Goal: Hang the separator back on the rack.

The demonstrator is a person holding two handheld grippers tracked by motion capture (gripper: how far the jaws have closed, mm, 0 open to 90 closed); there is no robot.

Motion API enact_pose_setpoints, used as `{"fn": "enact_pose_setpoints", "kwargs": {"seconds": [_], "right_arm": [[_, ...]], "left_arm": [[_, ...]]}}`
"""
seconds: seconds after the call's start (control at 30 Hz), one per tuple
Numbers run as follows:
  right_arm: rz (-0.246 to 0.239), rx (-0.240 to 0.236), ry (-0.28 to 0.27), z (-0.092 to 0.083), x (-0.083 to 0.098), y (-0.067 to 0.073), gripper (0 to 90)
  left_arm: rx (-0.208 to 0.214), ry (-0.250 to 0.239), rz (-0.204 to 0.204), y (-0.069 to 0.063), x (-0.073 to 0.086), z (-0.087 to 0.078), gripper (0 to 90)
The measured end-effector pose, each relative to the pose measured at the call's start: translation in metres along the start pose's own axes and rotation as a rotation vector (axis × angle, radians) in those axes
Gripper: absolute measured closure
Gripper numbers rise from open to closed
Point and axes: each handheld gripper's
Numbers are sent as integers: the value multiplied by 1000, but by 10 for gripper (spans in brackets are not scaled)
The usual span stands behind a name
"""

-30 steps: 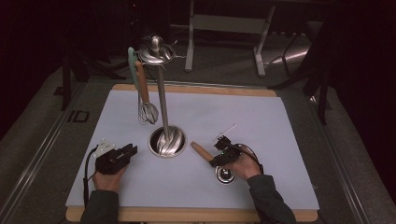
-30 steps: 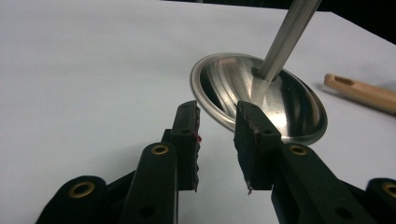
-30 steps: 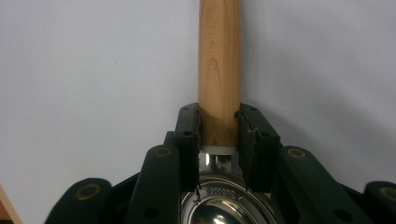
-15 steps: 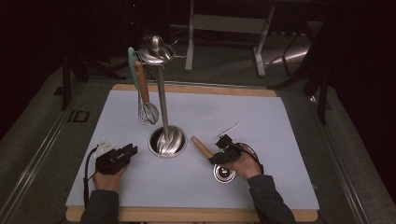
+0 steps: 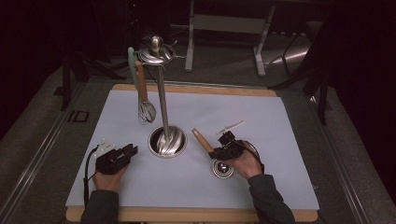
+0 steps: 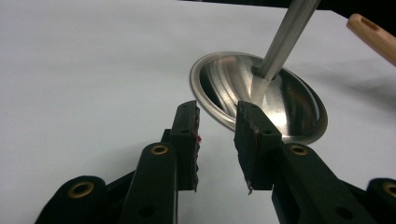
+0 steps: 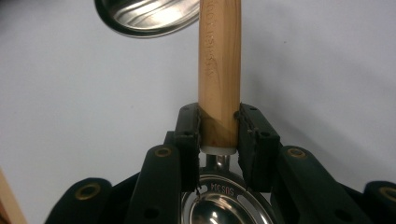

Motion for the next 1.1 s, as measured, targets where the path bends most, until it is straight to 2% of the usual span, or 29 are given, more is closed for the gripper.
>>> {"fn": "enact_pose_setpoints", "kwargs": {"seconds": [0.3, 0.87, 1.1], "right_arm": [[-57, -20, -16, -3, -3, 7, 709], [-97, -10, -82, -15, -11, 19, 709], [-107, -29, -103, -22, -15, 26, 709]], "left_arm": [[-1, -1, -1, 0, 0, 0, 701], [-2, 0, 2, -1, 0, 0, 700], [-3, -1, 4, -1, 0, 0, 700]]}}
Point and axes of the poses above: each handheld gripper's, and its own axes: z roughly forward along the jaws, x roughly out of its underside, y roughly to its left, and after that the axes turned 5 degrees about z, right-handed
